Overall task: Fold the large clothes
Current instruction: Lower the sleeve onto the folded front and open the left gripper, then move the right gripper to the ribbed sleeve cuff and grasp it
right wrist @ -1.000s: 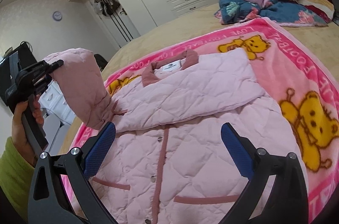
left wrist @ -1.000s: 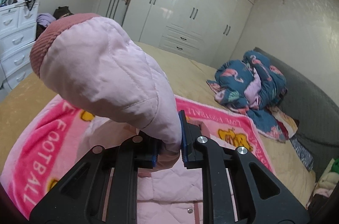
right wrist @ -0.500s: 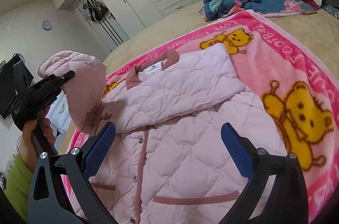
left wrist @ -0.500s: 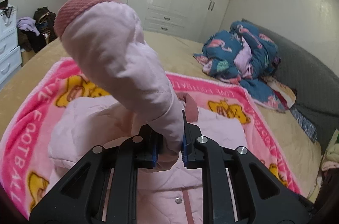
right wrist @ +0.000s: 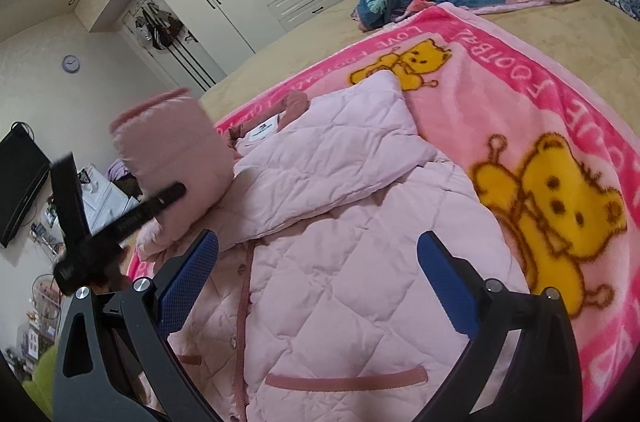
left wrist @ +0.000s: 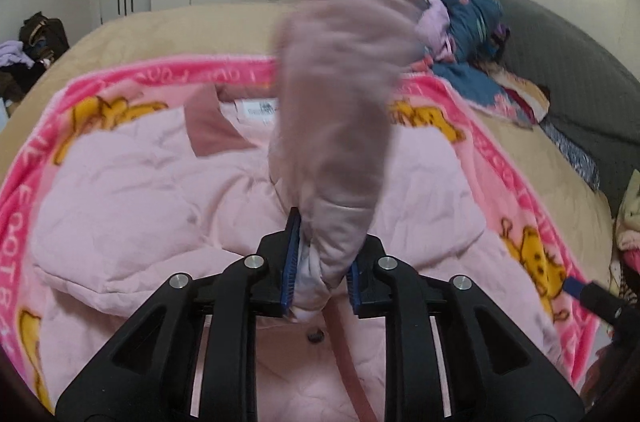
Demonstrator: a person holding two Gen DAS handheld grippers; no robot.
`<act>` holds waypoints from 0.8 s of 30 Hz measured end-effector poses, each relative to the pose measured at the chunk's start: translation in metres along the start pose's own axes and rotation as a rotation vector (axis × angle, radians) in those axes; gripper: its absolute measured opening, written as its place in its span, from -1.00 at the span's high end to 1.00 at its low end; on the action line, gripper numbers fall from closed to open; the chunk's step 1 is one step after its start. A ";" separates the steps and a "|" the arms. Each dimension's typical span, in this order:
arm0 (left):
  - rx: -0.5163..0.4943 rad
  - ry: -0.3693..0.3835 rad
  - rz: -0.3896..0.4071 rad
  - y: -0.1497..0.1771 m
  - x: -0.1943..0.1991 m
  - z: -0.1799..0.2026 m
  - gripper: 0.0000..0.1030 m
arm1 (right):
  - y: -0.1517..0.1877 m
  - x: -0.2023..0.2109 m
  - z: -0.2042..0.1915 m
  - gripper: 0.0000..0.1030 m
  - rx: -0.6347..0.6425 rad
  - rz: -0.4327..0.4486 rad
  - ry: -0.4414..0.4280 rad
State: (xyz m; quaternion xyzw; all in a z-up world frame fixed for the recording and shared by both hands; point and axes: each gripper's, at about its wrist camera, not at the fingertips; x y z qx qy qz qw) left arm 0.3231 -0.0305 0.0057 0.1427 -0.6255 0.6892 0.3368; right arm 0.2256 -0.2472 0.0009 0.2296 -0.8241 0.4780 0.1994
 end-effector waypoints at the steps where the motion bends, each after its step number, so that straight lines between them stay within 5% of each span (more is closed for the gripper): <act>1: -0.004 -0.001 -0.009 0.003 -0.003 0.001 0.73 | 0.000 -0.001 0.002 -0.92 -0.005 -0.003 0.004; 8: -0.030 0.000 -0.076 0.021 -0.020 0.010 0.61 | 0.001 -0.008 0.002 -0.92 -0.008 -0.020 0.013; 10: -0.034 0.008 -0.091 0.024 -0.021 0.011 0.45 | 0.001 -0.010 0.000 -0.92 -0.005 -0.025 0.012; 12: -0.043 0.018 -0.113 0.026 -0.022 0.013 -0.20 | 0.001 -0.011 -0.003 -0.92 0.000 -0.029 0.013; 17: -0.132 0.019 -0.166 0.037 -0.016 0.025 -0.34 | 0.002 -0.015 -0.009 -0.92 0.006 -0.042 0.009; 21: -0.132 0.058 -0.180 0.045 0.003 0.021 -0.82 | 0.001 -0.020 -0.014 -0.92 0.014 -0.051 0.008; 24: -0.098 0.072 -0.173 0.048 0.019 0.007 -0.82 | 0.002 -0.028 -0.017 -0.92 0.002 -0.067 0.003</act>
Point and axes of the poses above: each gripper's, at about its wrist camera, not at the fingertips, and x roughly against the way its jaws point, z to its right, y to its underside, and after that the axes turned 5 degrees about z, right-handed
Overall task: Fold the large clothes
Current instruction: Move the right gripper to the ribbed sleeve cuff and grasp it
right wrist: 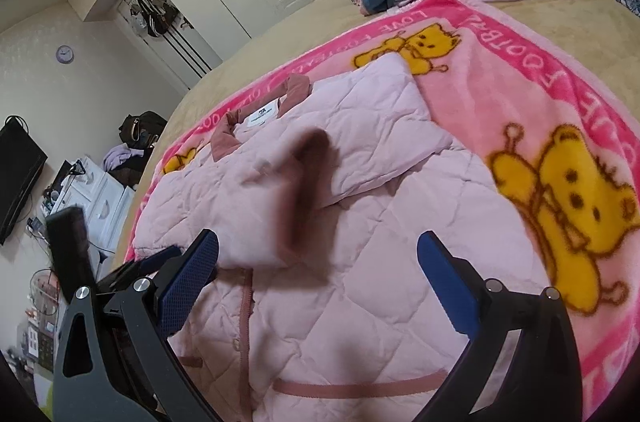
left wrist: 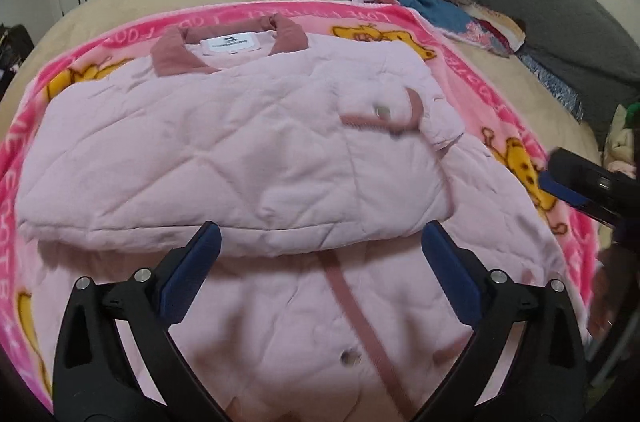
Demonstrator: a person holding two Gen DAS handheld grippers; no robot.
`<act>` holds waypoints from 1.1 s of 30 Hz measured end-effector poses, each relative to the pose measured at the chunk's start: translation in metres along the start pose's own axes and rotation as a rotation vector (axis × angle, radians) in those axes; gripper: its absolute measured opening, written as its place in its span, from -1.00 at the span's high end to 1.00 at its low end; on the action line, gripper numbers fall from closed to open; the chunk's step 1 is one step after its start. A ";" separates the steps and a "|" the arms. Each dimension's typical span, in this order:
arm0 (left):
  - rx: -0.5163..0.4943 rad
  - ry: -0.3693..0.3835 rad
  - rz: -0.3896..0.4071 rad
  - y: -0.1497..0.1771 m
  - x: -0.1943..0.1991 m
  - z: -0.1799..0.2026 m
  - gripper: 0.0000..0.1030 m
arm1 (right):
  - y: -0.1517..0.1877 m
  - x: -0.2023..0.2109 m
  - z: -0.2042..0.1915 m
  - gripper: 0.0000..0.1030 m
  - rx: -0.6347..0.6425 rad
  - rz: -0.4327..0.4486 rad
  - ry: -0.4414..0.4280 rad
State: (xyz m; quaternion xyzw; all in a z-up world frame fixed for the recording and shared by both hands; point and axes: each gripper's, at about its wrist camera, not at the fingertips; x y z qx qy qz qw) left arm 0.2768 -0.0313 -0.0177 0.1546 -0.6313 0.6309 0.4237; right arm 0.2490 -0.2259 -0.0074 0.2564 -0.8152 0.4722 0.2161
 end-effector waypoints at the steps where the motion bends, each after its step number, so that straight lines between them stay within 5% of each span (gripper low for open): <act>1: 0.014 -0.007 0.005 0.001 0.005 -0.006 -0.82 | 0.001 -0.004 -0.002 -0.92 -0.005 -0.008 -0.007; 14: 0.214 -0.137 0.096 0.015 0.063 -0.103 -0.82 | 0.019 -0.075 -0.014 -0.89 -0.150 -0.115 -0.082; 20: 0.325 -0.142 0.133 0.023 0.078 -0.136 -0.82 | 0.022 -0.103 -0.016 -0.19 -0.153 -0.158 -0.046; 22: 0.345 -0.140 0.146 0.024 0.081 -0.141 -0.82 | 0.020 -0.103 -0.022 -0.07 -0.091 -0.137 -0.031; 25: 0.364 -0.141 0.161 0.026 0.083 -0.146 -0.82 | 0.015 -0.095 -0.037 0.46 0.006 -0.090 -0.059; 33: 0.393 -0.138 0.167 0.030 0.082 -0.147 -0.82 | -0.053 -0.049 -0.115 0.62 0.406 0.134 -0.079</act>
Point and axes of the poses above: each gripper's, at about its wrist camera, not at the fingertips, and x roughly against the way its jaws point, z to its right, y to its underside, and after that the axes turned 5 degrees about z, right-handed
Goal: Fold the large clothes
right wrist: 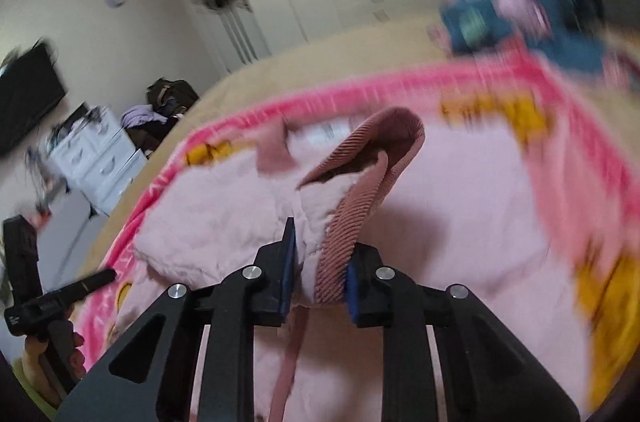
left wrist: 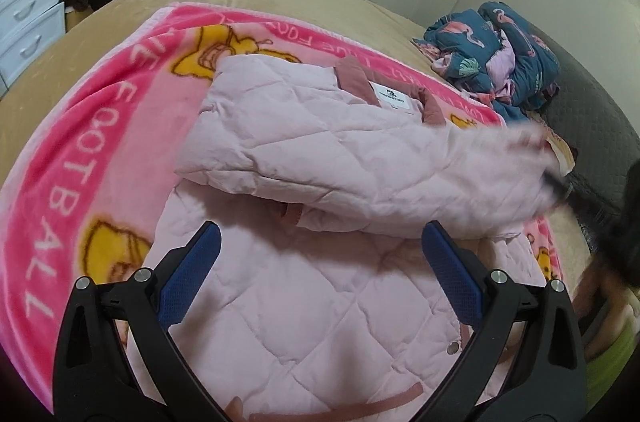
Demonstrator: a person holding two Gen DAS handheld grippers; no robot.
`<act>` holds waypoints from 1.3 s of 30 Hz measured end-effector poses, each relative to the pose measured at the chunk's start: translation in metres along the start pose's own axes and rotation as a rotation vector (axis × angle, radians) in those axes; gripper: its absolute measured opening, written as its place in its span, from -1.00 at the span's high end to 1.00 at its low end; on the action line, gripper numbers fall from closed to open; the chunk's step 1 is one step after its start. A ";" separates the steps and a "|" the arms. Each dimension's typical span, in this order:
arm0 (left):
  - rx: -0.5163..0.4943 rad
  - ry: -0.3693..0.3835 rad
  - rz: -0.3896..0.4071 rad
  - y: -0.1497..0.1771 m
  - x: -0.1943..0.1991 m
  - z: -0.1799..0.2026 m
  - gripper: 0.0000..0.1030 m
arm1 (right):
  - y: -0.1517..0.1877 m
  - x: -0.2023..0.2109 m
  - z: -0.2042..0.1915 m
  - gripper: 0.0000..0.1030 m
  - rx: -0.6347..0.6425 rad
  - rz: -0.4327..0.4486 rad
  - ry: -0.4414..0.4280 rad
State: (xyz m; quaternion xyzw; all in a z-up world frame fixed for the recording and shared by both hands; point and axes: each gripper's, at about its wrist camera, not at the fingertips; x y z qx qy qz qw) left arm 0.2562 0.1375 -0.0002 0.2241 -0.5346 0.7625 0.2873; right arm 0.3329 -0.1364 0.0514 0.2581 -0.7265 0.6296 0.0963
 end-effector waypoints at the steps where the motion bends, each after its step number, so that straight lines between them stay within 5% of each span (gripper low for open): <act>1: 0.001 -0.004 0.002 0.000 0.000 0.000 -0.82 | -0.013 0.003 -0.003 0.62 0.035 0.025 -0.001; 7: 0.009 0.000 0.001 0.000 -0.001 0.002 -0.82 | -0.057 -0.002 -0.005 0.63 0.309 0.109 0.099; 16: -0.009 -0.008 -0.015 -0.003 -0.010 0.005 -0.82 | 0.002 -0.046 0.064 0.63 0.181 -0.059 0.164; 22: -0.021 -0.019 -0.025 -0.012 -0.018 0.009 -0.82 | 0.037 -0.060 0.074 0.60 0.104 -0.126 0.175; 25: -0.029 -0.023 -0.029 -0.018 -0.023 0.012 -0.82 | 0.044 -0.062 0.079 0.47 0.060 -0.152 0.185; 29: -0.052 -0.017 -0.035 -0.025 -0.029 0.019 -0.82 | 0.040 -0.053 0.089 -0.10 -0.017 -0.146 0.191; 39: -0.084 -0.012 -0.033 -0.055 -0.052 0.036 -0.82 | 0.007 -0.021 0.074 -0.44 -0.021 -0.066 0.165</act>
Point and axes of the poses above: each gripper's, at about its wrist camera, not at the fingertips, and x roughly against the way its jaws point, z to its right, y to its underside, and after that the axes turned 5 degrees about z, right-handed
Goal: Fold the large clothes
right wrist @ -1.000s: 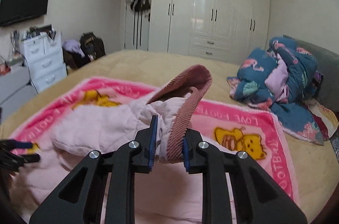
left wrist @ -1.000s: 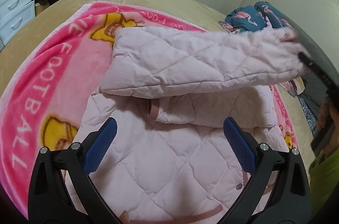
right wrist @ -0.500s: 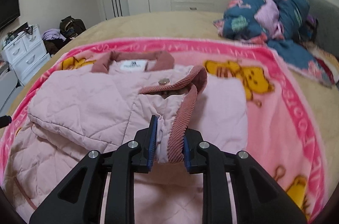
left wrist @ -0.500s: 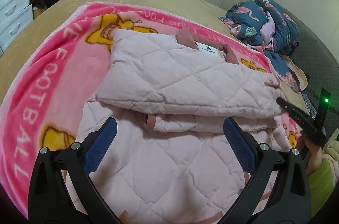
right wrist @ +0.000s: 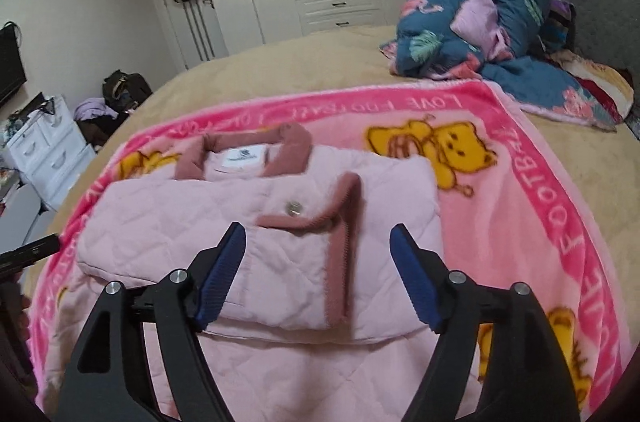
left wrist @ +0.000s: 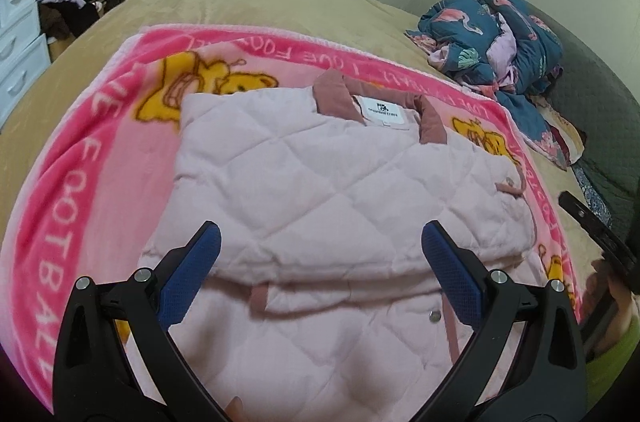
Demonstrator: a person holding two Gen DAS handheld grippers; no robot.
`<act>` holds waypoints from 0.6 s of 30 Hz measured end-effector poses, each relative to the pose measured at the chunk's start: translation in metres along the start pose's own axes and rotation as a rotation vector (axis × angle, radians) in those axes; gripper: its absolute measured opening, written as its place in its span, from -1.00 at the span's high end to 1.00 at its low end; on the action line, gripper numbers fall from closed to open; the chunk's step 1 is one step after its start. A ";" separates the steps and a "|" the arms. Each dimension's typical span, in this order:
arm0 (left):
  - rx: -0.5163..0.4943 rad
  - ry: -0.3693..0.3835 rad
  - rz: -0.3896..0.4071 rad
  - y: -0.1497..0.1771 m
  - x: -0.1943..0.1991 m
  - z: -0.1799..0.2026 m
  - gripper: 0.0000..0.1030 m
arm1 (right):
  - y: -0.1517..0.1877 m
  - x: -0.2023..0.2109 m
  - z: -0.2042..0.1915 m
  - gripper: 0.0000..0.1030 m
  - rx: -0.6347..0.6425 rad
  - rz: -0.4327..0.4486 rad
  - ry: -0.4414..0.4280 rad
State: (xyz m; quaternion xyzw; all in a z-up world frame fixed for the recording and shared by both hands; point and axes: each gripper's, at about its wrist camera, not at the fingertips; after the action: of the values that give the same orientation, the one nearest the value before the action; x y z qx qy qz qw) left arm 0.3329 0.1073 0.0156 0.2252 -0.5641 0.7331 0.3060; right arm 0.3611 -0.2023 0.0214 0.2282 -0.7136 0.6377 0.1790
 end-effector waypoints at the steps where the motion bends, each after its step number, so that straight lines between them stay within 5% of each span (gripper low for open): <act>1: 0.004 0.001 -0.007 -0.003 -0.008 0.000 -0.82 | -0.002 0.001 -0.007 -0.50 0.013 0.001 -0.011; 10: -0.003 -0.092 -0.158 0.015 -0.074 -0.017 -0.82 | 0.003 -0.023 -0.072 -0.62 0.151 -0.057 -0.089; 18: 0.002 -0.083 -0.138 0.032 -0.084 -0.025 -0.84 | 0.016 -0.064 -0.113 -0.62 0.218 -0.126 -0.107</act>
State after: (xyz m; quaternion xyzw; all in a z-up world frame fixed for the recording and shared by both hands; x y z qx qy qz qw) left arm 0.3706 0.1097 -0.0700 0.2943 -0.5588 0.7007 0.3320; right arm 0.4020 -0.0829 -0.0130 0.3243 -0.6330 0.6858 0.1545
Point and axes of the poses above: each gripper's, at about its wrist camera, not at the fingertips, and x roughly against the way its jaws point, z to its right, y to its underside, and after that the axes turned 5 degrees about z, right-handed
